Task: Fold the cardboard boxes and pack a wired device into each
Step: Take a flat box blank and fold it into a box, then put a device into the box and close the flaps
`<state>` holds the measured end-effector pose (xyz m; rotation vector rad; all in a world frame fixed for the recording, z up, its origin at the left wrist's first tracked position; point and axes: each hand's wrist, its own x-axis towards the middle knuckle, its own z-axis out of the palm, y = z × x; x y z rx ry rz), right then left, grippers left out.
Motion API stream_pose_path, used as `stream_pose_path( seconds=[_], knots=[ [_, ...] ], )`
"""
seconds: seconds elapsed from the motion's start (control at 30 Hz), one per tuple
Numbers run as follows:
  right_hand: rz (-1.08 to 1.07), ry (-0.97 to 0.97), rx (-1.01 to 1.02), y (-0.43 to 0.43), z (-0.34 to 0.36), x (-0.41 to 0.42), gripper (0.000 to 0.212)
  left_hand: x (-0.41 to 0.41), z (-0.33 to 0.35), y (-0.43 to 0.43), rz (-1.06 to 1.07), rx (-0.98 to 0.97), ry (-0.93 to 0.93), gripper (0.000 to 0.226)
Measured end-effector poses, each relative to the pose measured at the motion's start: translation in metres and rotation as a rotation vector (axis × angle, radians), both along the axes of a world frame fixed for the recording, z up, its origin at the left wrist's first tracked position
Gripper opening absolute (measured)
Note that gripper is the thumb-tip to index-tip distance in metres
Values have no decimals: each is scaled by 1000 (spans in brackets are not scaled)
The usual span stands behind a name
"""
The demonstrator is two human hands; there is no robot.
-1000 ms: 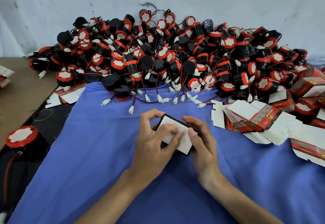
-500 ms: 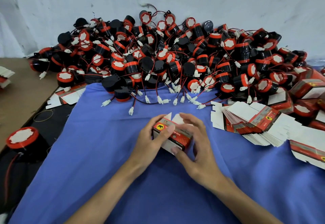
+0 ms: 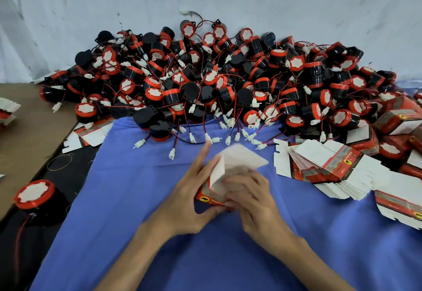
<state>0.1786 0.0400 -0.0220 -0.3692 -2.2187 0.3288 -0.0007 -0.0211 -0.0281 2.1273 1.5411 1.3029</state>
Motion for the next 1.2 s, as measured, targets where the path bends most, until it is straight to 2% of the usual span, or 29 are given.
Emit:
stream_pose_path(
  seconds=[0.07, 0.17, 0.3, 0.37, 0.47, 0.53, 0.6, 0.73, 0.8, 0.9, 1.0, 1.07, 1.1, 1.17, 1.2],
  knots=[
    [-83, -122, 168, 2, 1, 2, 27, -4, -3, 0, 31, -39, 54, 103],
    [-213, -372, 187, -3, 6, 2, 10, -8, -4, 0, 109, -128, 105, 111],
    [-298, -735, 253, -2, 22, 2, 16, -6, -7, 2, 102, -126, 144, 114],
    [-299, -961, 317, 3, 34, -5, 30, -5, -7, 1, 99, -125, 120, 116],
    [-276, -1129, 341, 9, 46, -23, 62, -5, -7, 1, 120, -126, 62, 112],
    [-287, -1120, 322, 6, 48, -35, 66, -8, -8, 2, 142, -139, -10, 105],
    [-293, -1092, 217, 3, 47, -44, 59, -10, -8, 6, 136, -151, -59, 101],
    [-259, -1163, -37, 4, 55, -54, 28, -8, -7, 10, 121, -213, -111, 83],
    [-217, -1169, -87, 6, 59, -57, 10, -7, -9, 12, 151, -258, -125, 72],
    [-234, -1193, -70, -1, 61, -67, 17, -11, -11, 17, 141, -270, -128, 55],
    [-258, -1225, -34, -14, 62, -76, 13, -14, -9, 19, 143, -260, -94, 46],
    [-204, -1283, -35, -14, 68, -73, 11, -14, -10, 19, 134, -290, -158, 33],
    [-171, -1313, -50, -9, 75, -68, 19, -15, -12, 19, 124, -311, -190, 31],
    [-62, -1303, -88, 7, 93, -56, 32, -17, -14, 20, 98, -346, -206, 43],
    [-31, -1212, -94, 18, 105, -51, 34, -18, -14, 19, 116, -344, -189, 54]
  ],
)
